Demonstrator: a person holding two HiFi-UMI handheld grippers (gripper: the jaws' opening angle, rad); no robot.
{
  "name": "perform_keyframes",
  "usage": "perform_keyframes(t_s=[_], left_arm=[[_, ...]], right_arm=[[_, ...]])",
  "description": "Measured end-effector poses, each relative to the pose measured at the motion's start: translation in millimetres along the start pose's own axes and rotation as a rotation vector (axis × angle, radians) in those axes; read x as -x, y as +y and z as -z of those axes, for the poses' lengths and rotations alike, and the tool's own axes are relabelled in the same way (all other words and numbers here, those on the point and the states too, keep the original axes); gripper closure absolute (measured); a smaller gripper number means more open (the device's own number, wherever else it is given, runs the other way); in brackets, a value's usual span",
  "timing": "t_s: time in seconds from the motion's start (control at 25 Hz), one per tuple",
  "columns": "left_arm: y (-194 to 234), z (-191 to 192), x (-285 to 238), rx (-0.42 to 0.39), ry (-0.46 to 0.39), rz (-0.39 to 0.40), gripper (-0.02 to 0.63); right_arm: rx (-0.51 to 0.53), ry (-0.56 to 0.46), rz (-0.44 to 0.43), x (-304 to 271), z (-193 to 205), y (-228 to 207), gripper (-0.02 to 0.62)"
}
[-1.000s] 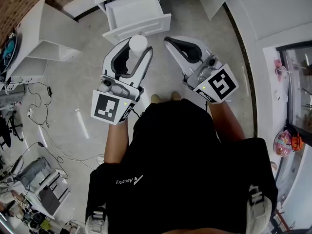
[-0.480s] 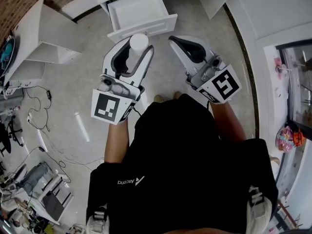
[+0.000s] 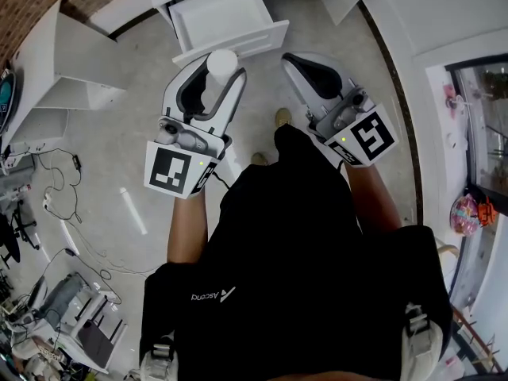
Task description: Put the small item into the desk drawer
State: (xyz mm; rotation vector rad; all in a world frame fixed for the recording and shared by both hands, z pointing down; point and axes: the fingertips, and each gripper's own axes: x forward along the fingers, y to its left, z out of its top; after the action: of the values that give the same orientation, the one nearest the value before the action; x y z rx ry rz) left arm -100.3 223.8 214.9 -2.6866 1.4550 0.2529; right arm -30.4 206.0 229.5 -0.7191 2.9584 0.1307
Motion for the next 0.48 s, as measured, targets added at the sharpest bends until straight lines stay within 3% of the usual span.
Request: perform_keyframes(t_s=[0.48], left_arm=[[50, 25, -57, -0.014, 0.047, -0.008, 0.431]], right_arm=[[0.035, 0.01, -0.001, -45, 21, -73, 0.595]])
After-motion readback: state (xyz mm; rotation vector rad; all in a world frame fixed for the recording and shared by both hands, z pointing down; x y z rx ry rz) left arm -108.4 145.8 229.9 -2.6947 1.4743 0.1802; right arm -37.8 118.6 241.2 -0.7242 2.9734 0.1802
